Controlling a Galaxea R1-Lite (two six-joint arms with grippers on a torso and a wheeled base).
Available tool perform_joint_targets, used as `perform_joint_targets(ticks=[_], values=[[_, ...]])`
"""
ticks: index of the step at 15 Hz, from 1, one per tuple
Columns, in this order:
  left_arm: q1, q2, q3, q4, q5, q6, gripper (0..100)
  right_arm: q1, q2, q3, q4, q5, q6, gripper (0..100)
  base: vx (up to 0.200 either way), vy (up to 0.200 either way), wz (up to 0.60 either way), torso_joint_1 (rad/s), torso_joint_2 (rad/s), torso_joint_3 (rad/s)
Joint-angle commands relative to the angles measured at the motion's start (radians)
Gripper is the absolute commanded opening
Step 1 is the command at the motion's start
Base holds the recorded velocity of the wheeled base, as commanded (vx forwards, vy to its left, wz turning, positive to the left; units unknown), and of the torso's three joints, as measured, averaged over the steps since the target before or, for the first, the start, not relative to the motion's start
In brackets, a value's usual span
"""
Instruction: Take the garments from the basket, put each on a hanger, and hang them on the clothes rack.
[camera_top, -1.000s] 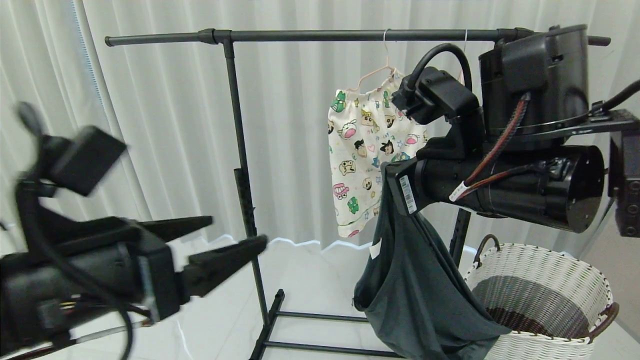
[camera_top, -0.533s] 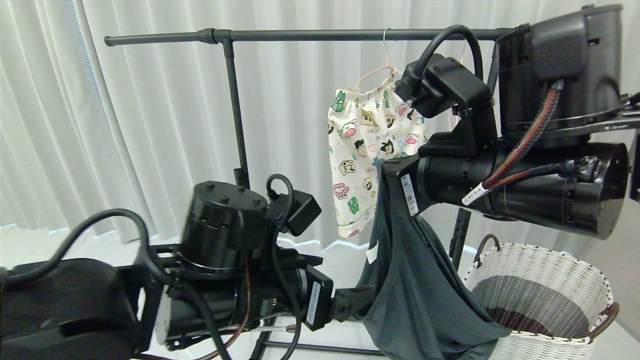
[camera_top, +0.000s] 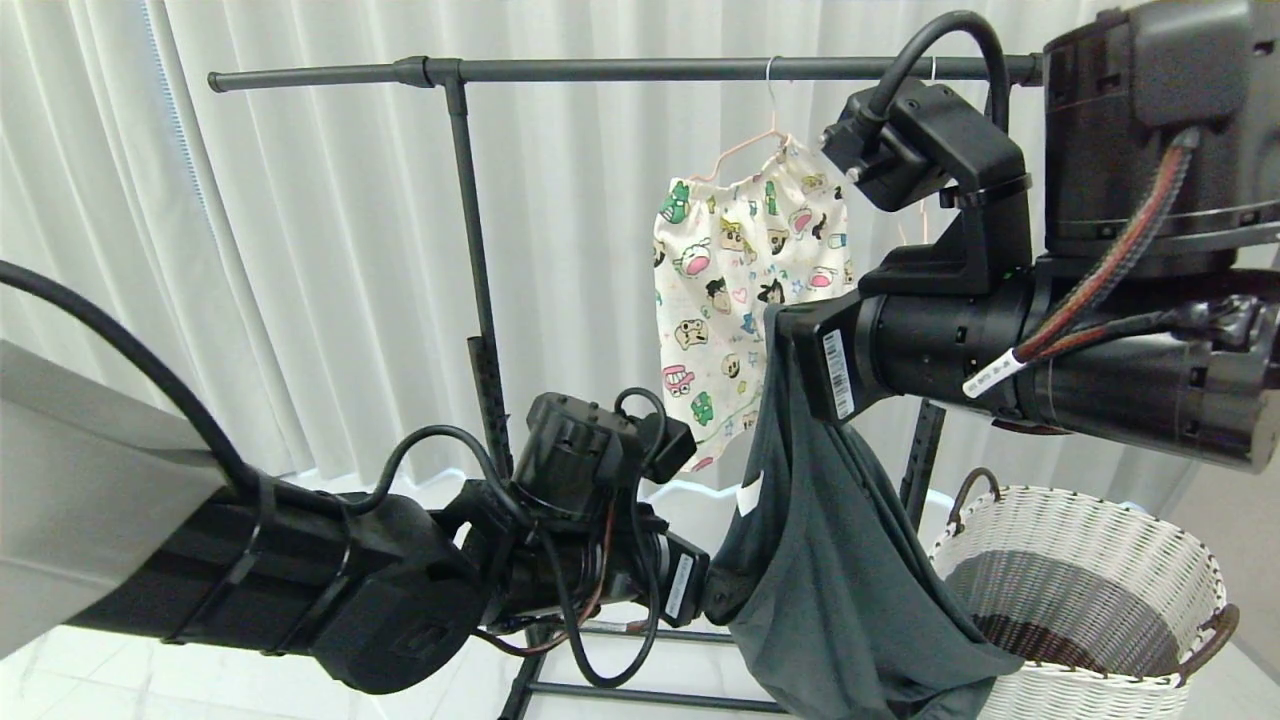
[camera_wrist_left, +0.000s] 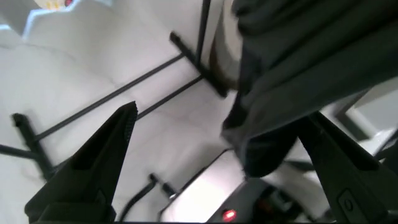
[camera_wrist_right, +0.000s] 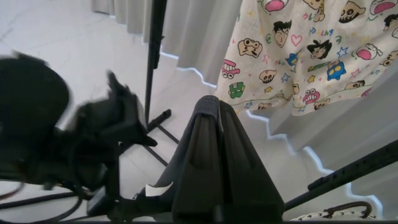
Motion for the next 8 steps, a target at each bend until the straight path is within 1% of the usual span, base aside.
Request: perform_joint_targets(ticks=[1,6,8], values=[[0.008,0.059,0.011,0.001,0.002,0.037,100,-0.002,-0.005,0.0,0.0,0.0,0.0,0,0.0,0.0,0.0,0.0,0.0,0.0],[0.014,0.06,0.007,-0.009,-0.001,0.038,100,-0.002,-0.005,0.0,0.0,0.0,0.0,0,0.0,0.0,0.0,0.0,0.0,0.0],[0.019,0.069,0.008,-0.056,-0.001,0.037,100,-0.002,-0.006,0.0,0.002,-0.001,0.0,0,0.0,0.0,0.0,0.0,0.0,0.0]])
